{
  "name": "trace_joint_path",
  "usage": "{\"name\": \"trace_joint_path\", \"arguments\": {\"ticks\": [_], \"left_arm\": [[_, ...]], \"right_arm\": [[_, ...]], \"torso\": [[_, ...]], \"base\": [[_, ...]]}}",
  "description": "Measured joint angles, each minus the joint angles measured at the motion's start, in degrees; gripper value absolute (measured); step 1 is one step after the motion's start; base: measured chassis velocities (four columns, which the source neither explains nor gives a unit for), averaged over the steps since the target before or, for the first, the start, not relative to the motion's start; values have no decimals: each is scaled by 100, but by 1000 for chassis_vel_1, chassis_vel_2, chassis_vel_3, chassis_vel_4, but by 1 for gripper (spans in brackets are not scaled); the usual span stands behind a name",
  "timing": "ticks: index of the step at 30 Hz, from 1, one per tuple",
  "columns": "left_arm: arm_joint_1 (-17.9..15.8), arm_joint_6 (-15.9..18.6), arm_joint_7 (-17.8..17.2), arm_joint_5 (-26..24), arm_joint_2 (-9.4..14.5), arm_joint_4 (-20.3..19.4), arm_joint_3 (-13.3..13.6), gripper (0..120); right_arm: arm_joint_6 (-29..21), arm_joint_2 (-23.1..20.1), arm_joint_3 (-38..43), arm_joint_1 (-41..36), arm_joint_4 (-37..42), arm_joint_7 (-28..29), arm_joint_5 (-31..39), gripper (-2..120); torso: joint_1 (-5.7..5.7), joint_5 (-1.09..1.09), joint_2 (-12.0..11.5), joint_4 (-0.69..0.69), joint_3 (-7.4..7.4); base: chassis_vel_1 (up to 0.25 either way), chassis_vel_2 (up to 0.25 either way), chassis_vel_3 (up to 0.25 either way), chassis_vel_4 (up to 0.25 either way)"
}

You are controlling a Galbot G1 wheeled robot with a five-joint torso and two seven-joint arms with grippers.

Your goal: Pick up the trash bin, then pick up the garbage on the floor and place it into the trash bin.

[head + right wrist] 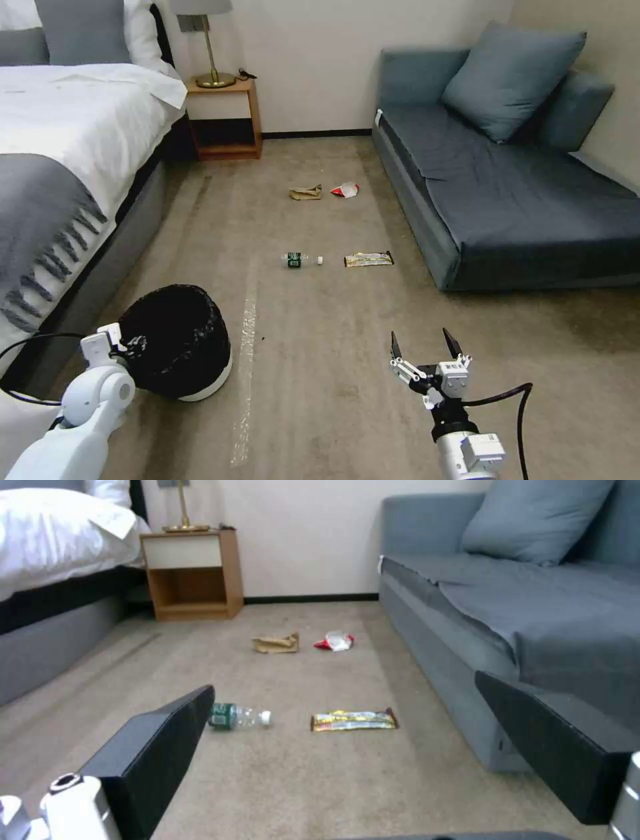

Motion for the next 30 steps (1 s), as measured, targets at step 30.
{"name": "trace_joint_path", "arguments": {"ticks": [30], "left_arm": [[252,-1266,357,488,-30,-910,-284,7]], "right_arm": [[300,-1,330,-212,279,-783,603,100]], "torso": [[0,-8,-2,-1,2]], "base": [[0,0,0,0]]}}
